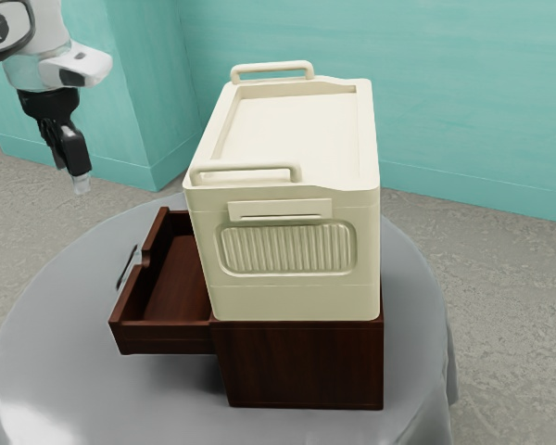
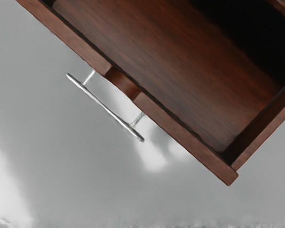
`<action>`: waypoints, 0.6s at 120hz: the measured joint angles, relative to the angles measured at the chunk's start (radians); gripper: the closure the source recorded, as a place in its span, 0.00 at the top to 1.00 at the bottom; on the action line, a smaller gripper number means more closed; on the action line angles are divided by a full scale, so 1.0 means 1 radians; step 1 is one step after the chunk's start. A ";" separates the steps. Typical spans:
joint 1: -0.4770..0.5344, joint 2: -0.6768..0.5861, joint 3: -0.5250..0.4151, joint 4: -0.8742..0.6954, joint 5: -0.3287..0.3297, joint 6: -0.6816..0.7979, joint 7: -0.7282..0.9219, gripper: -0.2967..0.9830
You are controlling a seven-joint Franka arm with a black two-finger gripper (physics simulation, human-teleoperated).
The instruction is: Push the drawer handle with one arm to close the drawer
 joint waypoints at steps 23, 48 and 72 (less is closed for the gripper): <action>0.043 0.045 0.073 -0.203 -0.015 0.271 0.224 0.34; 0.069 0.118 0.096 -0.277 -0.067 0.499 0.476 0.21; 0.076 0.156 0.098 -0.358 -0.088 0.640 0.670 0.17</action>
